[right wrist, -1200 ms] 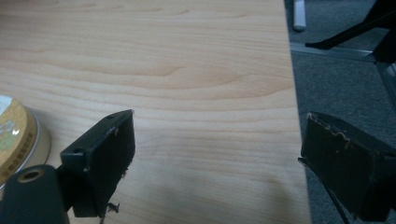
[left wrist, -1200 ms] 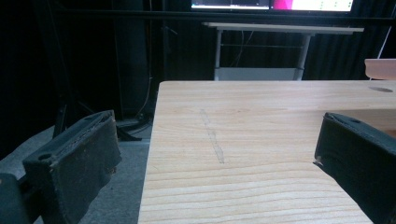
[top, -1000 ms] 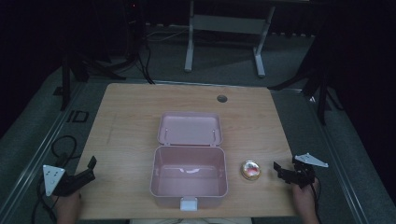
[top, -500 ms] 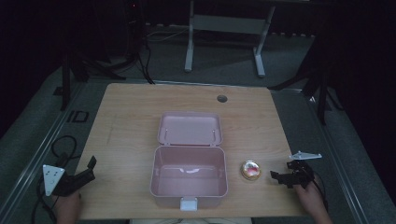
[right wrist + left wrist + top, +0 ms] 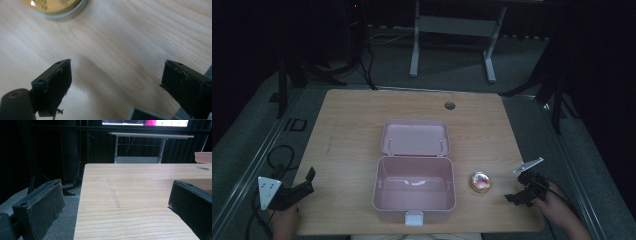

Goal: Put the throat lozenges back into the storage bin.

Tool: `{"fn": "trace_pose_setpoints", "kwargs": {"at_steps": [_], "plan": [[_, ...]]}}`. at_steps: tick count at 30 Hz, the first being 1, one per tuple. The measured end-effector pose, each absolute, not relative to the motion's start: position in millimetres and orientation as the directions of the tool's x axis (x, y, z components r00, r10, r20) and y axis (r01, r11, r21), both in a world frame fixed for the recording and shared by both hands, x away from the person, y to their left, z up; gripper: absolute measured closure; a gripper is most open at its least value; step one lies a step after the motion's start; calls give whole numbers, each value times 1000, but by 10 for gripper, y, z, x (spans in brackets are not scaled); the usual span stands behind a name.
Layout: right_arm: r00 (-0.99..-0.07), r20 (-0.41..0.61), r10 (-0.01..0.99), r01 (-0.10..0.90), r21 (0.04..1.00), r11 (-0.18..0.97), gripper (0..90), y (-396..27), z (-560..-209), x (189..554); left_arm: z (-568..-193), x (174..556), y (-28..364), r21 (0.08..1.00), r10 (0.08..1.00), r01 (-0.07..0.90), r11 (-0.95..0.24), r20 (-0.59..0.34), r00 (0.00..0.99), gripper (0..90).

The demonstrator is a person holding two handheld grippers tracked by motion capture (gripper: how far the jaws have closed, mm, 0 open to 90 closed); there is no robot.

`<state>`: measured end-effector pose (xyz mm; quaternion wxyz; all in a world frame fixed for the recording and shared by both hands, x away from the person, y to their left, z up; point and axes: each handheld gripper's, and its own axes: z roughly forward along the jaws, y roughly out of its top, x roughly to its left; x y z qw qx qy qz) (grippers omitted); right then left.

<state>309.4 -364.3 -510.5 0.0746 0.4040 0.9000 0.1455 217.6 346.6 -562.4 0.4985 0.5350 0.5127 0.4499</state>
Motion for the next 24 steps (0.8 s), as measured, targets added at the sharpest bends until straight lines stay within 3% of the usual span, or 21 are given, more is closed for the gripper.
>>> {"fn": "trace_pose_setpoints", "kwargs": {"at_steps": [15, 24], "plan": [[-785, 37, 618, 610, -126, 782, 92, -3507, -5016, 3030, -5623, 2176, 3460, 995, 997, 101, 15, -22, 70, 4], [-799, 28, 601, 593, -128, 795, 93, -3457, -4987, 3041, -5623, 2176, 3465, 995, 997, 102, 17, -24, 71, 4]]}}
